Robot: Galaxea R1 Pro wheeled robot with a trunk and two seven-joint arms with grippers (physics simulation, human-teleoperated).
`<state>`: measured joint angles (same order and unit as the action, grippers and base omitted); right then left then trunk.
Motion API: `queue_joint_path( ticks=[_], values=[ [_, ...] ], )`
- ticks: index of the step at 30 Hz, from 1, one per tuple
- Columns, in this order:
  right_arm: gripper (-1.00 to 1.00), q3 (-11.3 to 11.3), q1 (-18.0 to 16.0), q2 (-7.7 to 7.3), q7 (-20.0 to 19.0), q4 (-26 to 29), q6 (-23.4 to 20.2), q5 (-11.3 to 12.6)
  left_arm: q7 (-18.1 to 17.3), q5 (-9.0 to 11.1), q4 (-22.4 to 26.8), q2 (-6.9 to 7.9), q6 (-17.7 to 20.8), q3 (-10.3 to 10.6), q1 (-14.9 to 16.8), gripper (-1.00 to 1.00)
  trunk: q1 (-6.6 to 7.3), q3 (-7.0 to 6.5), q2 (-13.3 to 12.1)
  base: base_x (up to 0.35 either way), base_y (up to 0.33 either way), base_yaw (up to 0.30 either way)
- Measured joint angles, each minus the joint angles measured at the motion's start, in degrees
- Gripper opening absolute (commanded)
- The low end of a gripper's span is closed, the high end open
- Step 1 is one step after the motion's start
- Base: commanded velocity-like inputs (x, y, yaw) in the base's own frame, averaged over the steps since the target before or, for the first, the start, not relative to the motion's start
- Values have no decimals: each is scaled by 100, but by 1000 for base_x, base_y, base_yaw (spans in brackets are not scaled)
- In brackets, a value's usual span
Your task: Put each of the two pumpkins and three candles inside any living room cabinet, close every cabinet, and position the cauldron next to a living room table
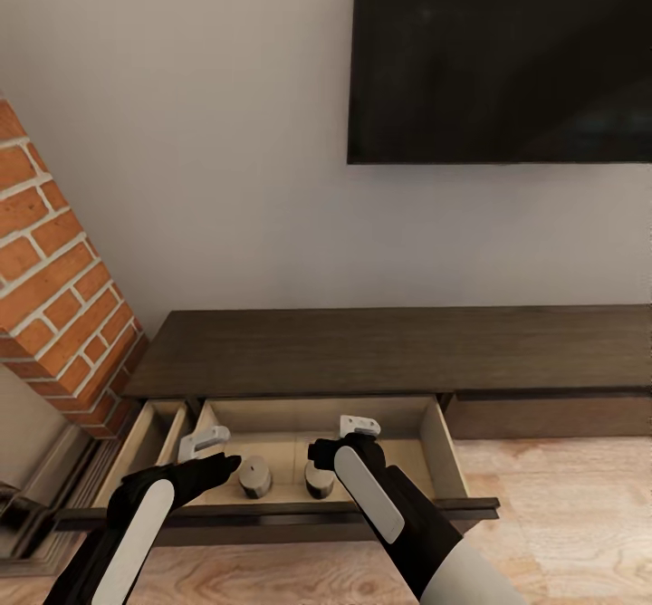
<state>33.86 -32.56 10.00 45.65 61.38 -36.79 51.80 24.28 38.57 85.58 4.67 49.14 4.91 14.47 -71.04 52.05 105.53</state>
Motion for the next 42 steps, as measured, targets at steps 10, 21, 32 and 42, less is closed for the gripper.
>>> queue_joint_path(
  ticks=[10,21,32,42],
  values=[
    [100,0,-1,0,0,0,0,0,0,-2,-1,2,0,0,0,100,217,-179,-401,-221,0,0],
    [100,-1,1,0,0,0,-1,0,-2,3,-2,2,13,0,0,100,262,-216,-483,-278,0,0],
    [100,0,1,0,0,0,0,0,-9,4,0,3,52,0,0,100,262,-216,-483,-256,0,0],
    [100,0,-1,0,0,0,0,0,-9,4,2,-5,45,0,0,100,175,-145,-324,-227,0,0]
  ],
)
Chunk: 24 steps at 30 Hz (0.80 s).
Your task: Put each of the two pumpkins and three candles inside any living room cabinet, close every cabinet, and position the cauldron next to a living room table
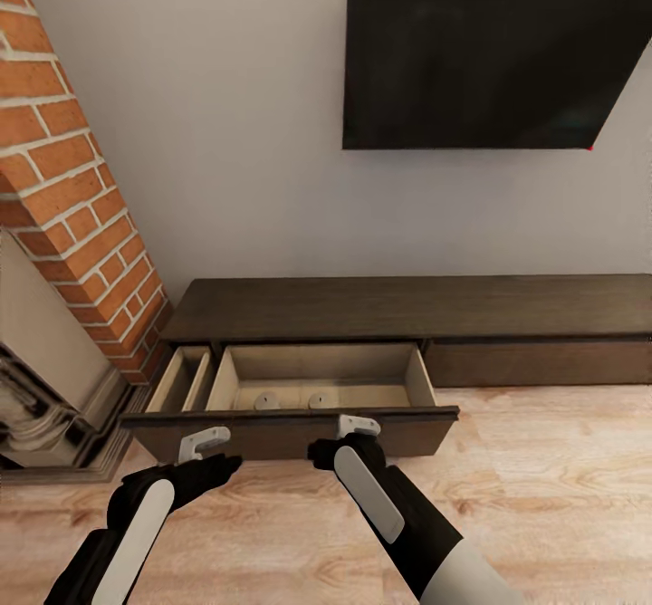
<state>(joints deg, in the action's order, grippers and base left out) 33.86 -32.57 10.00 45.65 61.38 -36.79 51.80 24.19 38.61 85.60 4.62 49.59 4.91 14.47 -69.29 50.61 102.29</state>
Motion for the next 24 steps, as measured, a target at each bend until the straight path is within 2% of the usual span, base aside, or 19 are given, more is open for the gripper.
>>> queue_joint_path(
  ticks=[5,13,15,18,24],
  values=[
    [100,0,-4,0,-2,0,0,0,0,0,-1,-1,-1,0,0,100,-110,90,201,-170,0,0],
    [100,7,1,0,-5,-11,-7,-70,0,0,-5,-1,-48,0,0,100,-283,233,522,-26,0,0],
    [100,-35,-21,0,-69,-75,57,-137,30,-63,-69,-45,-97,0,16,100,-240,198,443,0,0,0],
    [100,-9,-18,0,-29,-96,150,-230,33,-8,-67,-47,-1,-43,16,100,-174,144,323,0,0,0],
    [100,97,8,-30,161,97,-43,-79,43,173,77,-109,186,-71,170,100,-42,36,82,-1,0,0]
  ],
)
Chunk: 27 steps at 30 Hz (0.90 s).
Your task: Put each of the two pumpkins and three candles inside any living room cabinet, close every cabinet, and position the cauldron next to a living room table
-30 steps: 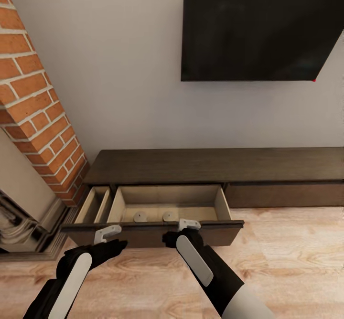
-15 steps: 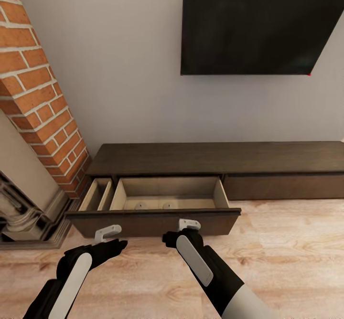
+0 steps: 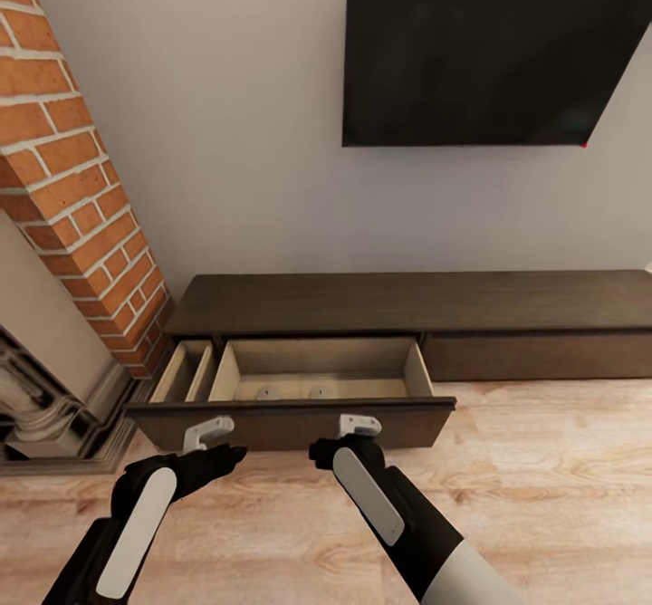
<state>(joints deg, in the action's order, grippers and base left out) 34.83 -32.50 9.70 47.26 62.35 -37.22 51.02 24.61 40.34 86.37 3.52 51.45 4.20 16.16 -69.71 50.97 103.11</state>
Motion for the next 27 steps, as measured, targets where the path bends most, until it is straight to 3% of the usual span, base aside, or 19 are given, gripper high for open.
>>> queue_joint_path(
  ticks=[20,27],
  values=[
    [100,7,3,-28,49,146,0,-5,1,-26,-11,8,634,1,129,100,439,-359,-802,-42,0,0],
    [100,13,4,-29,42,158,-1,-2,1,-39,-20,12,654,2,138,100,593,-474,-1083,0,0,-101]
  ],
)
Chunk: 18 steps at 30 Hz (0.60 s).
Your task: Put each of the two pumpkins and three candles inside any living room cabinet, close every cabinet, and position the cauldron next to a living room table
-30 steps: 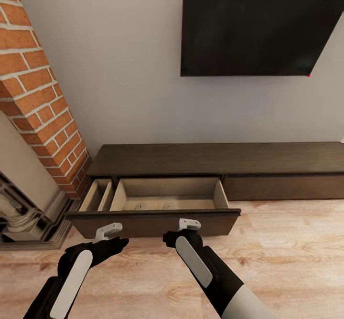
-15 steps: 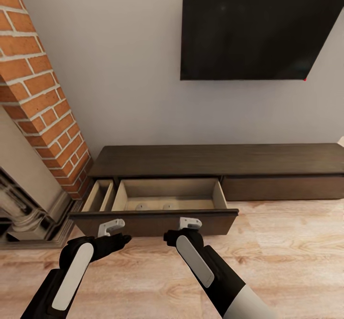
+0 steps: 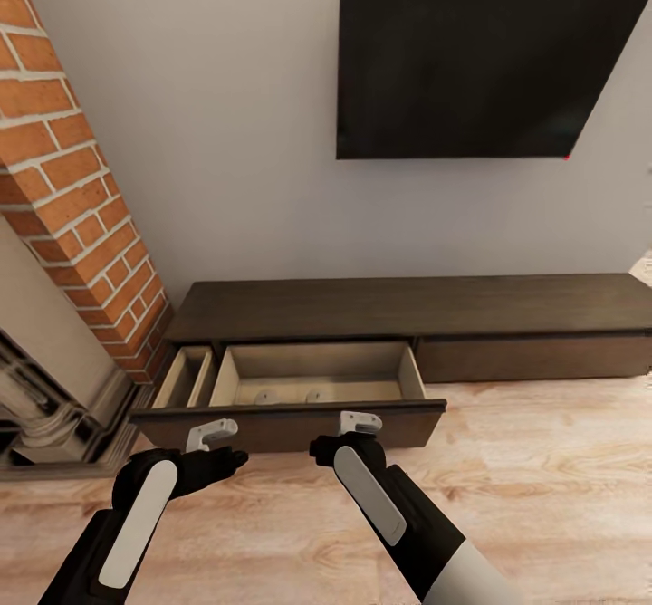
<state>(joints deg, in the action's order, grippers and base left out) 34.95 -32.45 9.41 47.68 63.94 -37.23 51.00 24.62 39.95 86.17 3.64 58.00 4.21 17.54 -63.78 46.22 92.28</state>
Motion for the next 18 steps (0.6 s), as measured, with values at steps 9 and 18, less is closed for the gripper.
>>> queue_joint_path(
  ticks=[9,18],
  values=[
    [100,-57,0,-23,-22,-4,-37,10,0,2,-59,4,4,1,23,100,198,-134,-361,0,0,-252],
    [100,-445,20,-403,-41,20,-340,47,8,15,-230,46,123,16,29,100,395,-291,-722,0,0,-282]
  ],
)
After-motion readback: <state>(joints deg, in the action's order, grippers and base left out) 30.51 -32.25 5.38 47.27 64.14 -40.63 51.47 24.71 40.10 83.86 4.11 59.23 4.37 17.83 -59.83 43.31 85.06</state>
